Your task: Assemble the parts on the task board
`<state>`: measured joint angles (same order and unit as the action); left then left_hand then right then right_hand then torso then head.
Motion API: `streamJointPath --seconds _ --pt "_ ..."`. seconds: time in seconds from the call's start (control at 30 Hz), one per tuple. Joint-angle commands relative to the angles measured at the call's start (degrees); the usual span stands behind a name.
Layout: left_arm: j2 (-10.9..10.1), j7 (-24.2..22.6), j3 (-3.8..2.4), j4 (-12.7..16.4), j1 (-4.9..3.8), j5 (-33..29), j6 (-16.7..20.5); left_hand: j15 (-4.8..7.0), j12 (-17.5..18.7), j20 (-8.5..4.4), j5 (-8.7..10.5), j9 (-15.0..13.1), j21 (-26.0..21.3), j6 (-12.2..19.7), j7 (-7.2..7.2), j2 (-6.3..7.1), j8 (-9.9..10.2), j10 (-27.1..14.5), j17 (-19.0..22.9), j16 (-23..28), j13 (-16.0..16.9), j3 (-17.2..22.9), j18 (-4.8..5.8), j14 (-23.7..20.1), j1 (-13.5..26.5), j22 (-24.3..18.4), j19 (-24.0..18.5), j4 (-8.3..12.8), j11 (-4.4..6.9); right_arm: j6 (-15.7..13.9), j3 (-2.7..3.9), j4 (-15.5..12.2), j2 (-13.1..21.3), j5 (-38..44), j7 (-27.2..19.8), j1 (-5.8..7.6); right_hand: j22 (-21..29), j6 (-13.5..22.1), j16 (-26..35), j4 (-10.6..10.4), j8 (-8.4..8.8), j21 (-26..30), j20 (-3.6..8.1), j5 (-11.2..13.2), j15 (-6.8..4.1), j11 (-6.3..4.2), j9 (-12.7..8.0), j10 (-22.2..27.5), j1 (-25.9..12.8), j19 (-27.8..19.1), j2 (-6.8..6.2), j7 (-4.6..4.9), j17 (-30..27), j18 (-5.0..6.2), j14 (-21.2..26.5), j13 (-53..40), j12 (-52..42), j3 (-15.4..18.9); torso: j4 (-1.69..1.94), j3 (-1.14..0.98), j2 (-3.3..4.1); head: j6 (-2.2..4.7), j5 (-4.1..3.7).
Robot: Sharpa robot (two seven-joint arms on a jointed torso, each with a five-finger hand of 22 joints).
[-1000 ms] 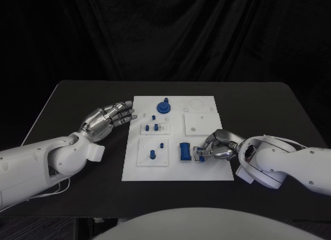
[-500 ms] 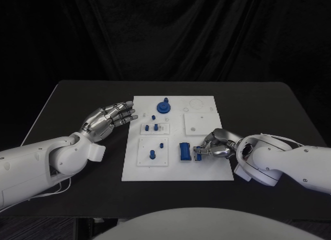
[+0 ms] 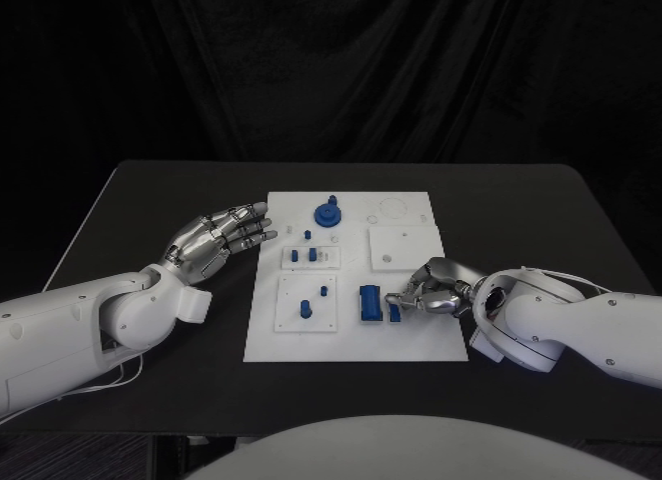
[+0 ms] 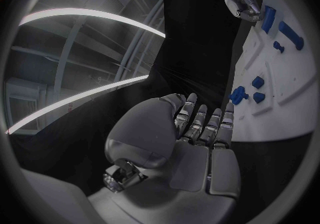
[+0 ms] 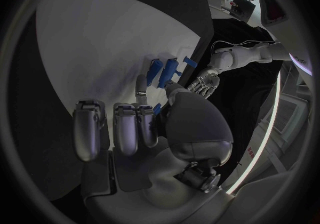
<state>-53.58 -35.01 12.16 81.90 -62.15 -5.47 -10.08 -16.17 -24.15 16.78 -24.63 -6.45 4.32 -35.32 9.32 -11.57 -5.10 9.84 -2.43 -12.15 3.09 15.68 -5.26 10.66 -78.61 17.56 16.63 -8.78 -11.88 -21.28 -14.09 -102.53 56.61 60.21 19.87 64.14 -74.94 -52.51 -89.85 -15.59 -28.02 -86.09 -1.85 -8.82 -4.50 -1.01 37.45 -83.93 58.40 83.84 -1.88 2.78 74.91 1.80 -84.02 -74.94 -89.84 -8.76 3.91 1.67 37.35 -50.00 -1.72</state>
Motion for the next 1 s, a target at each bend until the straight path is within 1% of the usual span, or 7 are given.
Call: streamJointPath --seconds 0.03,0.17,0.3,0.37,0.47,0.67,1.0 --pt "-0.03 -0.49 -0.05 0.08 0.11 -0.21 -0.81 -0.18 -0.30 -0.03 -0.29 -0.04 0.39 -0.11 0.02 -0.04 -0.16 0.22 -0.05 -0.09 0.07 0.49 1.05 0.16 0.49 -0.09 0.32 0.00 -0.15 -0.35 0.00 -0.39 0.41 1.10 0.42 0.07 -13.37 0.28 -0.15 -0.03 -0.22 0.15 0.04 0.28 -0.02 -0.04 0.10 -6.07 -0.58 4.10 0.08 0.16 15.09 -0.53 -5.98 -15.06 -0.16 0.34 0.03 0.01 -0.01 0.00 0.01" --pt "-0.08 -0.48 -0.05 0.11 0.12 -0.21 -0.80 -0.18 -0.30 -0.03 -0.29 -0.04 0.39 -0.11 0.02 -0.04 -0.16 0.22 -0.05 -0.09 0.07 0.49 1.05 0.16 0.49 -0.09 0.32 0.00 -0.15 -0.22 -0.02 -0.99 1.22 1.15 -0.26 0.06 -13.38 0.29 -0.15 0.71 -0.53 0.15 0.11 -1.52 -0.11 -0.14 0.30 -6.07 0.75 4.11 0.30 0.03 15.09 -0.54 -5.98 -15.06 -0.16 0.53 -0.01 0.01 -0.02 0.00 0.05" --pt "-0.17 -0.48 -0.05 0.15 0.14 -0.21 -0.78 -0.18 -0.30 -0.03 -0.29 -0.04 0.39 -0.11 0.02 -0.04 -0.16 0.22 -0.05 -0.09 0.07 0.49 1.05 0.16 0.49 -0.09 0.32 0.00 -0.15 0.15 -0.07 -1.79 2.02 1.15 -0.35 0.01 -13.42 0.49 -0.15 1.33 -0.65 0.05 0.14 -2.11 -0.13 -0.15 0.41 -6.07 1.66 4.16 0.14 0.04 15.09 -0.57 -5.98 -15.06 -0.16 0.81 -0.02 0.00 -0.06 0.00 0.12" --pt "-0.23 -0.48 -0.05 0.16 0.15 -0.21 -0.75 -0.18 -0.30 -0.03 -0.29 -0.04 0.39 -0.11 0.02 -0.04 -0.16 0.22 -0.05 -0.09 0.07 0.49 1.05 0.16 0.49 -0.09 0.32 0.00 -0.15 0.47 -0.10 -2.31 2.54 1.16 -0.23 -0.09 -13.40 0.46 -0.15 1.41 -0.73 0.10 0.14 -2.08 -0.13 -0.16 0.46 -6.07 1.76 4.14 0.10 0.03 15.09 -0.55 -5.98 -15.06 -0.16 0.87 -0.04 -0.01 -0.07 0.00 0.14" --pt "-0.30 -0.48 -0.05 0.17 0.16 -0.21 -0.72 -0.18 -0.30 -0.03 -0.29 -0.04 0.39 -0.11 0.02 -0.04 -0.16 0.22 -0.05 -0.09 0.07 0.49 1.05 0.16 0.49 -0.09 0.32 0.00 -0.15 1.00 -0.14 -2.89 3.18 1.29 0.02 -0.27 -13.41 0.13 -0.15 1.71 -2.38 0.08 0.25 -1.57 -0.28 -0.35 1.71 -6.07 2.19 4.16 0.07 -0.23 15.09 -0.56 -5.98 -15.06 -0.16 1.68 -0.09 -0.01 -0.10 0.00 0.23" --pt "-0.39 -0.41 -0.05 0.19 0.18 -0.21 -0.73 -0.18 -0.30 -0.03 -0.29 -0.04 0.39 -0.11 0.02 -0.04 -0.16 0.22 -0.05 -0.09 0.07 0.49 1.05 0.16 0.49 -0.09 0.32 0.00 -0.15 1.85 -0.19 -3.44 3.80 1.55 0.38 -0.52 -13.40 0.47 -0.15 1.62 -3.75 0.11 0.39 -0.84 -0.44 -0.53 2.82 -6.07 2.22 4.16 0.27 -0.42 15.09 -0.55 -5.98 -15.06 -0.16 2.43 -0.09 -0.01 -0.06 0.00 0.24" --pt "-0.36 -0.21 -0.05 0.16 0.22 -0.21 -0.75 -0.18 -0.34 -0.04 -0.30 -0.04 0.39 -0.11 0.10 -0.03 -0.18 0.25 -0.05 -0.16 0.08 0.76 1.06 0.13 0.60 -0.12 0.33 0.00 -0.20 3.29 -0.20 -3.19 3.44 1.65 0.83 -0.64 -13.34 0.57 -0.15 1.66 -5.01 0.26 0.54 -0.29 -0.61 -0.74 3.79 -6.07 2.47 4.09 0.45 -0.67 15.09 -0.51 -5.98 -15.06 -0.16 3.02 -0.07 0.03 -0.07 0.00 0.31"
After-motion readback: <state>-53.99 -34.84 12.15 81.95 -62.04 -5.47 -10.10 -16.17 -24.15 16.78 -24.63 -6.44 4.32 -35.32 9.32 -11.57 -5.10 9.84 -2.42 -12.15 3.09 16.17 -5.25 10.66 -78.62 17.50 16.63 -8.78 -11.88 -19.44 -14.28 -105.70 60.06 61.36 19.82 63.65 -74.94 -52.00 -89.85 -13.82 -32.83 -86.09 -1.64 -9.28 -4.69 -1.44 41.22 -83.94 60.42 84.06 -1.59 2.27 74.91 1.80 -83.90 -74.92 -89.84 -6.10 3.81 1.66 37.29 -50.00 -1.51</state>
